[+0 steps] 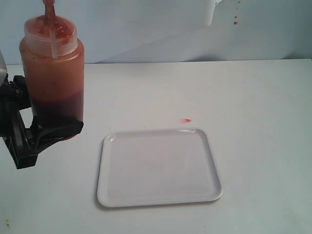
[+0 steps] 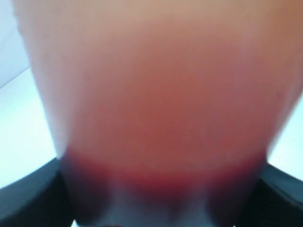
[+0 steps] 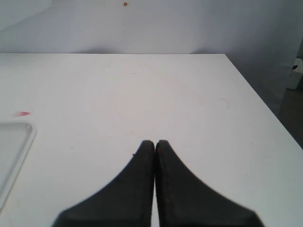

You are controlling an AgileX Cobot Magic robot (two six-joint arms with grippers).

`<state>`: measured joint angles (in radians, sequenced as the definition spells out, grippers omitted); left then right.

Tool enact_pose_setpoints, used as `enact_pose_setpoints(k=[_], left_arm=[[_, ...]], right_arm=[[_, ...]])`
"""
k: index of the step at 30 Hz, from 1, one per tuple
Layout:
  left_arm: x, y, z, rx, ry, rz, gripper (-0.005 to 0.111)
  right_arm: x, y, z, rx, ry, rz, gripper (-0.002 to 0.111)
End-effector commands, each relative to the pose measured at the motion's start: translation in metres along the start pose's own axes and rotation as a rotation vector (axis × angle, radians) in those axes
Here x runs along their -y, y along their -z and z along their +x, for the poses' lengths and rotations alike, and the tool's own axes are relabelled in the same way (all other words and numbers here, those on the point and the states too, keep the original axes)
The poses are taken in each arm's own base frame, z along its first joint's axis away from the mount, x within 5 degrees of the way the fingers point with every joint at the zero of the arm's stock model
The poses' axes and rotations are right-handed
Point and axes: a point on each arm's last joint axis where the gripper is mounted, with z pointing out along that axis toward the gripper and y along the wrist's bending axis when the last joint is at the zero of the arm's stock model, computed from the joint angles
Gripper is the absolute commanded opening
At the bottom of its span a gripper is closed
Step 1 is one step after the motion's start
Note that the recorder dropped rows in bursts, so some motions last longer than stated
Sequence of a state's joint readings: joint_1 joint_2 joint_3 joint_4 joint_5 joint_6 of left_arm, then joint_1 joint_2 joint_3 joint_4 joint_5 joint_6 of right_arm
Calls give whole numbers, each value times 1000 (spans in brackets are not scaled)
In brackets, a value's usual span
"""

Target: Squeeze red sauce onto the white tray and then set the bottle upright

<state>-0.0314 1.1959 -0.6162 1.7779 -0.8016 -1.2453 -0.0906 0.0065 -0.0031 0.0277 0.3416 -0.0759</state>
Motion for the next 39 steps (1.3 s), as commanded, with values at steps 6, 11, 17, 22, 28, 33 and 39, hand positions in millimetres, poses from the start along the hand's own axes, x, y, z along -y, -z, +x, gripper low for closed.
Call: enact_pose_setpoints(k=[6,11,17,22,28,33,39], left_arm=[[3,2,-7,57,40,19,0],[5,2,-9,83,48,41,0],[5,2,-9,83,48,41,0],[5,2,-9,83,48,41,0],[5,2,-9,83,48,41,0],[5,2,-8,73,39,44,0],[6,2,-8,69,32,54,0]], right_arm=[[0,0,0,6,5,2,0],[0,0,0,6,5,2,0],[0,0,0,6,5,2,0],[0,0,0,6,5,2,0],[0,0,0,6,5,2,0],[0,0,0,6,7,2,0],[0,0,0,8,7,2,0]])
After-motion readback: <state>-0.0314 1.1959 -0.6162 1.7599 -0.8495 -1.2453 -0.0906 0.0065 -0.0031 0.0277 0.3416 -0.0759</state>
